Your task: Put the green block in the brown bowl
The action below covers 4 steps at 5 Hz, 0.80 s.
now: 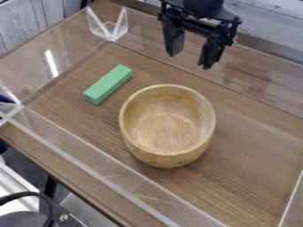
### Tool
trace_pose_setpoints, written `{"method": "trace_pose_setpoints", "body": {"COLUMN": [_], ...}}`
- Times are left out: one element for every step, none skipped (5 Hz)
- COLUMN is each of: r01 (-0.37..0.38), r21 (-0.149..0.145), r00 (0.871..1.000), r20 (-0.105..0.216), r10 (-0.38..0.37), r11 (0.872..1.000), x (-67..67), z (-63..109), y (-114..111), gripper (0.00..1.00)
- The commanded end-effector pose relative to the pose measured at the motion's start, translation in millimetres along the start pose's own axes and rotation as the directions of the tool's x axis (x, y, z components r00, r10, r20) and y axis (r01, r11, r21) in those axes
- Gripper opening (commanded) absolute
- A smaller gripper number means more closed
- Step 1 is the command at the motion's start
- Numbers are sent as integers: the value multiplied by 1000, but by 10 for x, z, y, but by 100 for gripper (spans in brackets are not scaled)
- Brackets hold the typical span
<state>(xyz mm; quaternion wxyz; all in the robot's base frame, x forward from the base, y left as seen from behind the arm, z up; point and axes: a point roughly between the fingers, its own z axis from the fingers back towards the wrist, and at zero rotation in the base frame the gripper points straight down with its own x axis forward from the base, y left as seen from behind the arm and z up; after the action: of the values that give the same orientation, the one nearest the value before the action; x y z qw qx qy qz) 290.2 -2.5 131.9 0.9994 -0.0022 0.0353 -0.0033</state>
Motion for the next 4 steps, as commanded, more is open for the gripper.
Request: {"method": "trace_pose_setpoints", "body": {"r01": [2,-3,-26,-49], "r21": [5,4,1,6], "r00": [1000,1000,999,998], "r20": [-15,-9,23,38], "r10": [-2,3,26,48], "r11": [1000,1000,1000,999], "x": [-31,-152,-367,-478], "z": [-50,-34,23,52], "y": [54,224,454,790], "gripper": [100,100,100,100]}}
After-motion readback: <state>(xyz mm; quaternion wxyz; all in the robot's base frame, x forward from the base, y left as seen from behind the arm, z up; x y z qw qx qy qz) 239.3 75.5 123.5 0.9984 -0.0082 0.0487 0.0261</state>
